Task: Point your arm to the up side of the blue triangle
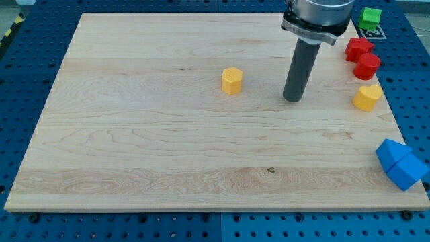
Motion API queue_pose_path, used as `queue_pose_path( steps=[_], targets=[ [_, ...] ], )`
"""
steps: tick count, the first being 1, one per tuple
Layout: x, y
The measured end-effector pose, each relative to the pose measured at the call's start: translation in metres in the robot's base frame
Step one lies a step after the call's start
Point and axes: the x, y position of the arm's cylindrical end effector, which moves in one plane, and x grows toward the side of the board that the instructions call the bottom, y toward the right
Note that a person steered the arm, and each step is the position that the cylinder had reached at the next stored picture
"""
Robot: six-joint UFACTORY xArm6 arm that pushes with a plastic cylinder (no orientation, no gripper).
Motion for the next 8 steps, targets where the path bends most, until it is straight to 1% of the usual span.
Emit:
queue_pose_path(
  steps=[1,2,3,6,8],
  targets=[
    [0.005,0.012],
    [0.02,0.011],
    [0.033,0.036],
    [0.041,0.045],
    [0.052,0.077]
  ],
)
